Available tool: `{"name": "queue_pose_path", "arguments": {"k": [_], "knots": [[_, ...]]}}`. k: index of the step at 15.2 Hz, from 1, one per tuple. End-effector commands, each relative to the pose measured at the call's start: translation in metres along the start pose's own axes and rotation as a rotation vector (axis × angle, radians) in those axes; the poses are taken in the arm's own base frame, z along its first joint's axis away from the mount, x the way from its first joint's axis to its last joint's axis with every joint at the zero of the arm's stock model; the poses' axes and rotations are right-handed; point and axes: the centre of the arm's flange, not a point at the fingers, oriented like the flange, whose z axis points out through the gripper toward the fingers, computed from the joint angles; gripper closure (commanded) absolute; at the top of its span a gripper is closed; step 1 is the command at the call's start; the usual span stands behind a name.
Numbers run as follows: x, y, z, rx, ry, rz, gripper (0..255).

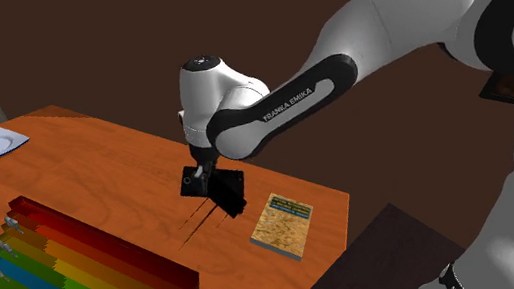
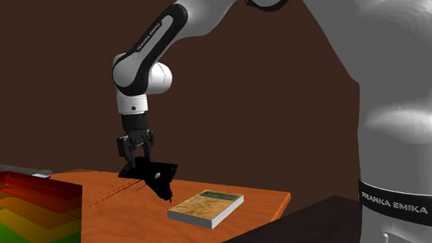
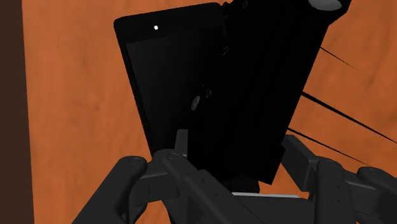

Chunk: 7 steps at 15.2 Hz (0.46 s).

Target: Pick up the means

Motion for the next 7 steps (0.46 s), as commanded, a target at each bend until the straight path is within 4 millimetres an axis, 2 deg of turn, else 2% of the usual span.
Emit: {"name": "queue_pose_path", "arguments": {"k": [1, 5, 7], "knots": [[0.001, 0.001, -0.011, 0.000, 0.000, 0.000, 255], [0.002, 0.004, -0.032, 0.000, 0.000, 0.000, 255], [0.002, 0.005, -0.033, 0.000, 0.000, 0.000, 255]]}}
